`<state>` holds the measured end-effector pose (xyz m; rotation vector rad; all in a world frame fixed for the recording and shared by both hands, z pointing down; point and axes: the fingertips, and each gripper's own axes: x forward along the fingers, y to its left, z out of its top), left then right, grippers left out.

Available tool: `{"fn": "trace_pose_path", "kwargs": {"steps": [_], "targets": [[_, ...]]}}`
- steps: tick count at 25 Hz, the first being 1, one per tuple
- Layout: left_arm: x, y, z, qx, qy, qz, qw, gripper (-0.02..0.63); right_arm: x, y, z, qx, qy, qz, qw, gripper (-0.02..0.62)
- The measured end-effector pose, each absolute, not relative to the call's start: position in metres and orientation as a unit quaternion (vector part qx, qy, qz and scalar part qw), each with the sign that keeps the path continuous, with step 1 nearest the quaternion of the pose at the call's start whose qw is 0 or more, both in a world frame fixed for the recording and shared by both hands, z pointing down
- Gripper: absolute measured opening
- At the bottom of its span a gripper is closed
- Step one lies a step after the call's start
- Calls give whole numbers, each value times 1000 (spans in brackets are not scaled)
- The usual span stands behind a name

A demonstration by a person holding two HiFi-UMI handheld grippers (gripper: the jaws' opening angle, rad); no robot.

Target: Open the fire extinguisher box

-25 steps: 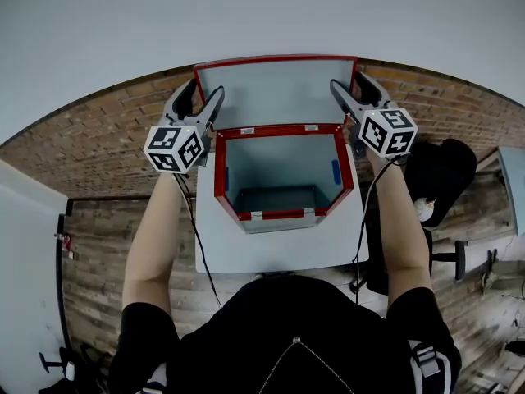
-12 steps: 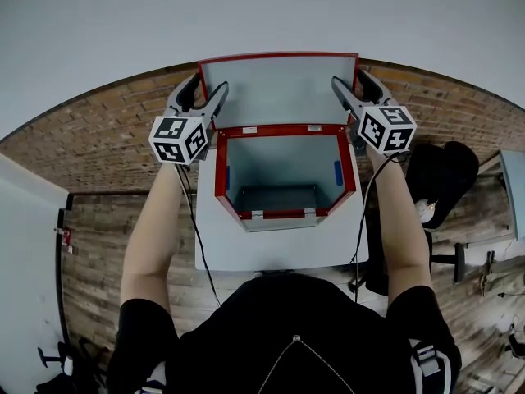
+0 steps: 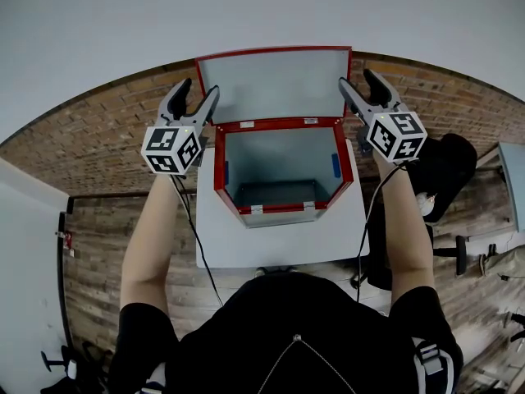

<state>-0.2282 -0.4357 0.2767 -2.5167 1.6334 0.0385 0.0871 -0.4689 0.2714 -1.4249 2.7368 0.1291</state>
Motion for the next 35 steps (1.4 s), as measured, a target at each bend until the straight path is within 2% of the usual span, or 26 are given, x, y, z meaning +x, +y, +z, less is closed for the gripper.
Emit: {"fn": "trace_pose_path", "kwargs": {"steps": [3,6,13,18,30,35], "targets": [[-226,-410,267,-839,536,26,85,328,82,-440,263,-444,894,55,35,291],[-219,-380,255,-846,522,42,100,308,78,-412,254,-436,896,77,43,136],[-197,-307,253,-871,476,61,106,214,66,-347,253,-394,913,78,66,71],[-187,-271,275,-878,468,60,86,150,54,-311,277,-379,922,58,56,46],[-162,-223,333,-880,470,68,22,80,7,-239,360,-333,942,-18,22,25],[-143,-209,358,-885,462,51,15,64,-8,-222,382,-322,946,-35,11,23]]}}
